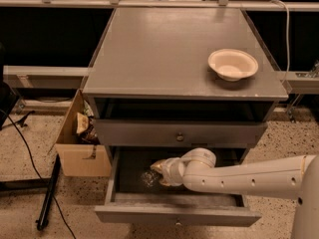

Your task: Pick water bottle from middle drawer and place on counter

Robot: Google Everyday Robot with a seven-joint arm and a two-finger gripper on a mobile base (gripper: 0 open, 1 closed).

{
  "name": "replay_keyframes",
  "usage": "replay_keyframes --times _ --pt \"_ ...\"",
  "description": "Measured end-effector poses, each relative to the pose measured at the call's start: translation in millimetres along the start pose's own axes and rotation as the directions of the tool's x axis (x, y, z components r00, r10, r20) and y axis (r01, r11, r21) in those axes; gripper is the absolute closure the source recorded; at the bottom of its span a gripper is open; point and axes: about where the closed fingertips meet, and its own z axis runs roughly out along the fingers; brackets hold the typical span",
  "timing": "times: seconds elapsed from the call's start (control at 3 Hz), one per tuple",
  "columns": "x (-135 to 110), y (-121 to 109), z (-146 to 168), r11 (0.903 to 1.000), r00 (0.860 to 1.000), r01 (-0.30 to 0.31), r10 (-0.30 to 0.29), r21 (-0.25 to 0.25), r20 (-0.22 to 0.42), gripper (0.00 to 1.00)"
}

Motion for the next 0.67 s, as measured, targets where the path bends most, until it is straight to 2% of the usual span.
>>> replay_keyframes --times 0.33,0.67 --pt "-10.6 10.8 -4.0 0.9972 0.996 -0.064 0.061 0.040 0.058 1.00" --pt "-37.4 14.1 -16.1 0.9790 0.977 -0.176 0.162 0.102 0.140 1.00"
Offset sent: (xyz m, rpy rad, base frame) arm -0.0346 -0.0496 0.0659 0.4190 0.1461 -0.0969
